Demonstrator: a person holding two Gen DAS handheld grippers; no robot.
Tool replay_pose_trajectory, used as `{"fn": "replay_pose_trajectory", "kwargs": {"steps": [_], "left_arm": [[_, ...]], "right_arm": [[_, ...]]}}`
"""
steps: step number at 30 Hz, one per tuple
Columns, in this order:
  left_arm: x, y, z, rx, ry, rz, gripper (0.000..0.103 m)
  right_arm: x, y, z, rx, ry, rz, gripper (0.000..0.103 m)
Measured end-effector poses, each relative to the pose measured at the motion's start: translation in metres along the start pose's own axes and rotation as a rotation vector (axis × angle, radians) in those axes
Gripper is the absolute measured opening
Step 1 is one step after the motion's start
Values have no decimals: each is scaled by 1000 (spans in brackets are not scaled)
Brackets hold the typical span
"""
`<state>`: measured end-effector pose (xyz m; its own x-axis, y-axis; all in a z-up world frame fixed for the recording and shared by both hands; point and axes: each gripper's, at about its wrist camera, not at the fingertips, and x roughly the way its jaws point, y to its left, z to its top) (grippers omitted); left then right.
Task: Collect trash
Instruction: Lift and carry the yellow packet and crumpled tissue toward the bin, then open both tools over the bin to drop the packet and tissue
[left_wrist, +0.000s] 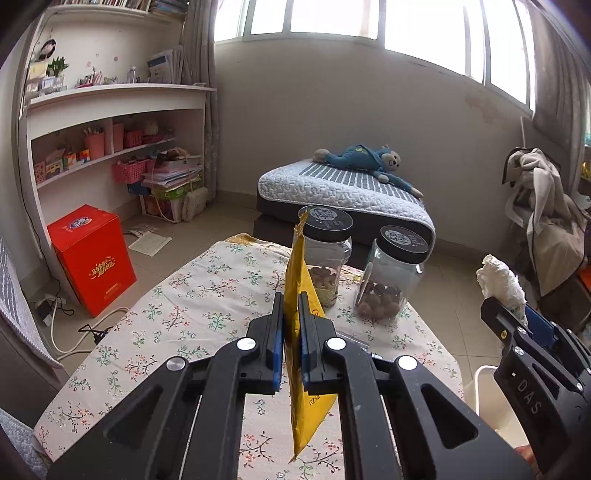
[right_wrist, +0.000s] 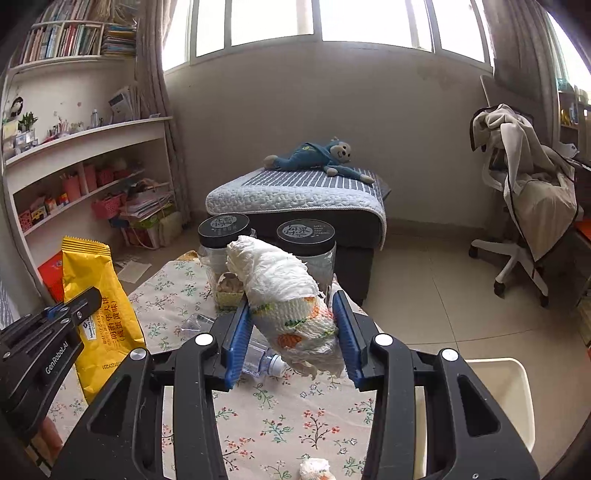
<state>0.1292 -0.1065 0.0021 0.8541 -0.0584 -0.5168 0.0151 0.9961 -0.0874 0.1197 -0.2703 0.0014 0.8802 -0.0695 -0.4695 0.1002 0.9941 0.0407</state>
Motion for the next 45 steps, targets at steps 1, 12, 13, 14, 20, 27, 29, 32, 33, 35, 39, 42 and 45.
{"fn": "replay_pose_trajectory", "kwargs": {"steps": [1,12,13,14,20,27,29,32,33,35,39,42,45], "left_arm": [[-1,-5,0,3,-2,-8,7],[-16,-64,-3,49,-16,-119,7],[-18,-69,-3,54,-17,-130,7],[-19,-74,-4,59,-19,-140,7],[-24,-104,-10,79,-5,-195,7],[-29,-139,-20,120,2,-242,7],[-32,-150,-22,135,4,-258,7],[-34,-167,-27,155,19,-294,7],[-34,-173,-29,161,26,-306,7],[-35,-184,-34,174,40,-334,8],[-35,-212,-44,202,76,-388,8],[-36,-234,-48,229,95,-423,8],[-39,-255,-51,258,98,-454,9]], "right_arm": [[-2,-4,1,2,-3,-8,40],[-29,-61,1,24,-37,-122,41],[-31,-67,0,27,-38,-134,41],[-33,-73,-1,31,-38,-146,41],[-45,-111,-5,71,-32,-220,41],[-52,-162,-10,149,-8,-301,43],[-54,-178,-12,187,-1,-320,54],[-63,-199,-16,241,-29,-375,83],[-67,-205,-17,251,-35,-393,84],[-74,-219,-20,283,-41,-420,89],[-91,-247,-24,340,-68,-485,96],[-101,-263,-28,365,-82,-530,96],[-108,-278,-31,391,-80,-575,96]]}}
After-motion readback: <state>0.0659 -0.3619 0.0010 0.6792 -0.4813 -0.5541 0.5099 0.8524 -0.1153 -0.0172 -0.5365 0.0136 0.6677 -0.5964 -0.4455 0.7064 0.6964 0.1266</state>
